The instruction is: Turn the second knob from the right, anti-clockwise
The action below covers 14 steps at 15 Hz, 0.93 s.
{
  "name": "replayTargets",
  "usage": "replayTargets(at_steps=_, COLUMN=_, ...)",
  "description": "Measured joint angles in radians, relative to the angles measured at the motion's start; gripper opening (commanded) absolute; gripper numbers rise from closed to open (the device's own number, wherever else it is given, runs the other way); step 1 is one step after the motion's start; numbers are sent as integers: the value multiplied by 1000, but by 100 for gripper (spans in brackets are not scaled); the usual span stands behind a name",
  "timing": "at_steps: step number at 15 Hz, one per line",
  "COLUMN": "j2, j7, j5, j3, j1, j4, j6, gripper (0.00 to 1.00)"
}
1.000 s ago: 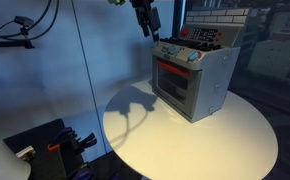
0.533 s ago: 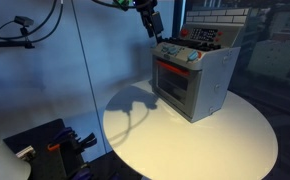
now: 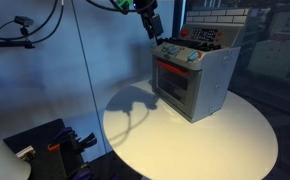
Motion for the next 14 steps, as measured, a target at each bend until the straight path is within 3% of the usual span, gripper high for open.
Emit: replayTargets(at_steps=14, j2=101, j7=0, j5=114, j3=0, j1=9, j4=0, j6=231, gripper=100)
